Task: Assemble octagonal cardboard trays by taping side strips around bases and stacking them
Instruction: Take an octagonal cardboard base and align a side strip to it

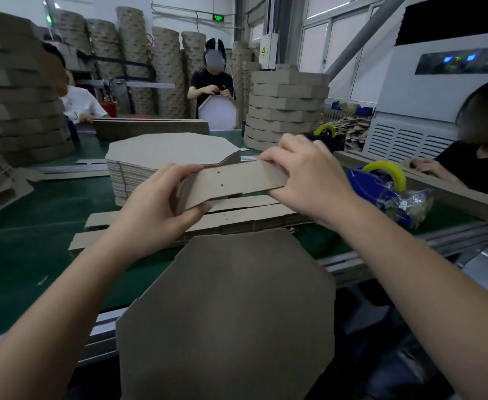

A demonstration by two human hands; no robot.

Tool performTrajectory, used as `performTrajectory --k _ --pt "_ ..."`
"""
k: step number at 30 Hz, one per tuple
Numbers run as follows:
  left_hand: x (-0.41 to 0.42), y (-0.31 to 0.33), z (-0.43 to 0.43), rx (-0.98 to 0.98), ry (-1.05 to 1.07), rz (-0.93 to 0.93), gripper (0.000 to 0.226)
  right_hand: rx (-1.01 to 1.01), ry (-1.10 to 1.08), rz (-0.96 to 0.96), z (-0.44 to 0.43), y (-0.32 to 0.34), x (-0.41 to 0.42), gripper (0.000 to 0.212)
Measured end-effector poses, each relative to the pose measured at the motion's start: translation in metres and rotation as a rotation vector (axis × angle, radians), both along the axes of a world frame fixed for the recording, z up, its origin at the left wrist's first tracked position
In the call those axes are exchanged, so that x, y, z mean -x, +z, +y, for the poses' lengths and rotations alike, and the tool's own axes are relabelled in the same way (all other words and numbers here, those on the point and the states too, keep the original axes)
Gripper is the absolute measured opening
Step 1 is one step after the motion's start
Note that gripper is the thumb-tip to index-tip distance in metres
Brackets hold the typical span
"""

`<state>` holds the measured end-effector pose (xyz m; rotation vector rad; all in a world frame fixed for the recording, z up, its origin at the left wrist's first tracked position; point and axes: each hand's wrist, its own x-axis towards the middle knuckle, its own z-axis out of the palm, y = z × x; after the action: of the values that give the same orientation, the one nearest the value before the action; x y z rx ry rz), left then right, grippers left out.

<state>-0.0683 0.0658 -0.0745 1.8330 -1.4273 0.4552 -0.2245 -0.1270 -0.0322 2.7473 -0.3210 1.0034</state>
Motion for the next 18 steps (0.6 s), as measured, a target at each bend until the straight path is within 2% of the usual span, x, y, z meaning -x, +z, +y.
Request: performTrajectory --k 6,11,14,18 --pt "0.021 0.004 -0.016 0.005 -0.056 -0.042 0.063 0.252 -0.196 0.105 0.005 0.046 0.06 0.043" --pt "0.052 0.01 -0.033 0.054 -0.105 -0.085 0.061 0.351 -0.34 0.161 0.016 0.066 0.111 0.046" --pt "0.07 0.011 -0.041 0.072 -0.088 -0.141 0.062 0.331 -0.407 0.193 0.019 0.073 0.139 0.049" --pt "0.086 0.006 -0.048 0.054 -0.113 -0.145 0.06 0.171 -0.468 0.295 0.014 0.062 0.161 0.06"
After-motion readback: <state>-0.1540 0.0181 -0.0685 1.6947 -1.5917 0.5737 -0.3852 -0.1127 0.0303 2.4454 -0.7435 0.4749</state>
